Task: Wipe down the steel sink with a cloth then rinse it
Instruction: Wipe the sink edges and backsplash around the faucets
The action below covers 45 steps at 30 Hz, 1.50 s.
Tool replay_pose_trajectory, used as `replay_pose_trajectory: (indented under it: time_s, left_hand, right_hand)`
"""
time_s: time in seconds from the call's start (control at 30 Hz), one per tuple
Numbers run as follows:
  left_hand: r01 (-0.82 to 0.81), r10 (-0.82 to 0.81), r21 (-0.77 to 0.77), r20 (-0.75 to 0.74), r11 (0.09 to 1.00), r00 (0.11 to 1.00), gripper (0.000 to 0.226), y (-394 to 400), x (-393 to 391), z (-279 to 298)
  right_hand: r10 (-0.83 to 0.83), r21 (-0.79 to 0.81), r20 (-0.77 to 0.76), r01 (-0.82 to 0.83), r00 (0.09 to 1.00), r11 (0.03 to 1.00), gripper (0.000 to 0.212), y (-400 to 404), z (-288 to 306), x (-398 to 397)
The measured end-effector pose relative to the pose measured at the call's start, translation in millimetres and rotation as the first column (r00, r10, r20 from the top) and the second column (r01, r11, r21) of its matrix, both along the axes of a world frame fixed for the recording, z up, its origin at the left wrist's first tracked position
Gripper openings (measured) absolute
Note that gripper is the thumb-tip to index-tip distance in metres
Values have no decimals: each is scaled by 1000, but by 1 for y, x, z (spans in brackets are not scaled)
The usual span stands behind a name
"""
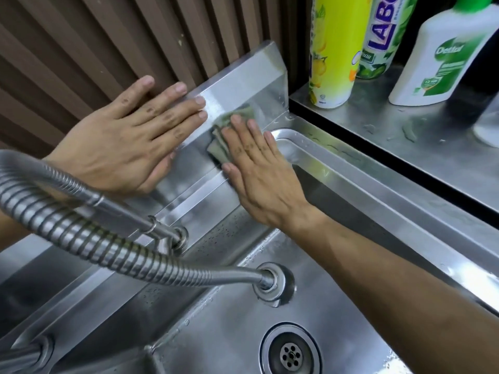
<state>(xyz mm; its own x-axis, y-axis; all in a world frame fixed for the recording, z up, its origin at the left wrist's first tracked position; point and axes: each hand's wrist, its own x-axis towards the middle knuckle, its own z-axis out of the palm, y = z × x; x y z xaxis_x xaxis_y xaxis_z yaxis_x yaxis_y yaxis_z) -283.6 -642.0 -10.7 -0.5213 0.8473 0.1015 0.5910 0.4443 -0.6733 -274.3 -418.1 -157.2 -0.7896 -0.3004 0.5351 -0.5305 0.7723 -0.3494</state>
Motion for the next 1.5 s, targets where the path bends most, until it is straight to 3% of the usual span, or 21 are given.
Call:
replay_pose_trajectory:
  time_s: [0.1,0.17,0.27,0.37,0.43,0.57,0.67,0.77,0.83,0.93,1.0,1.07,1.13,1.2,1.3,1.5]
  left_hand:
    - [17,-15,-43,57,999,998,67,4,-8,4]
    - [27,-19,-78,106,997,994,70,6,-12,5]
    - [34,-23,-83,135,996,991,72,10,-16,5]
    - [27,-19,-57,129,998,991,73,10,-15,1]
    - [29,-24,-40,135,999,991,72,9,-15,0]
    - [21,-16,-31,152,999,988,72,10,-15,0]
    - [22,-16,-39,156,999,988,72,9,-14,0]
    - [24,-19,-29,149,999,989,72,10,-13,0]
    - [26,-23,-19,149,999,989,72,10,-13,0]
    - [22,-19,-18,152,1000,988,72,10,-12,1]
    - [30,-25,-25,163,999,986,73,14,-16,3]
    - [51,-41,-59,159,997,986,72,21,-26,6]
    - [82,-66,-114,136,990,989,74,31,-42,10]
    - [117,-98,-146,132,982,986,77,46,-58,10]
    - [160,-139,-176,130,971,982,76,74,-77,2]
    - [165,-143,-181,127,970,982,74,86,-88,-8]
  right_hand:
    - [-152,-164,243,195,958,967,77,-13,21,-19]
    - [-150,-334,384,289,911,897,81,-18,36,-34]
    - [-140,-533,380,340,914,775,79,-29,43,-42]
    - [-6,-577,282,175,959,798,75,-50,40,-23]
    - [59,-586,307,140,950,798,73,-55,38,-21]
    - [-81,-627,384,325,920,708,74,-44,48,-42]
    - [-234,-479,426,437,874,761,90,-35,46,-47]
    - [-270,-266,619,520,737,811,105,-27,49,-38]
    - [-319,-85,663,492,677,866,103,-22,47,-29]
    - [-408,182,607,381,682,907,91,-15,45,-21]
    - [-363,174,594,325,718,929,80,-2,48,-18]
    - [-361,146,424,331,831,932,74,10,39,-12]
    - [-371,153,278,340,886,928,71,12,28,-8]
    - [-377,201,341,324,861,924,72,6,23,-12]
    - [-489,261,444,414,750,872,73,-11,31,-25]
    - [-598,296,401,520,694,801,76,-26,29,-30]
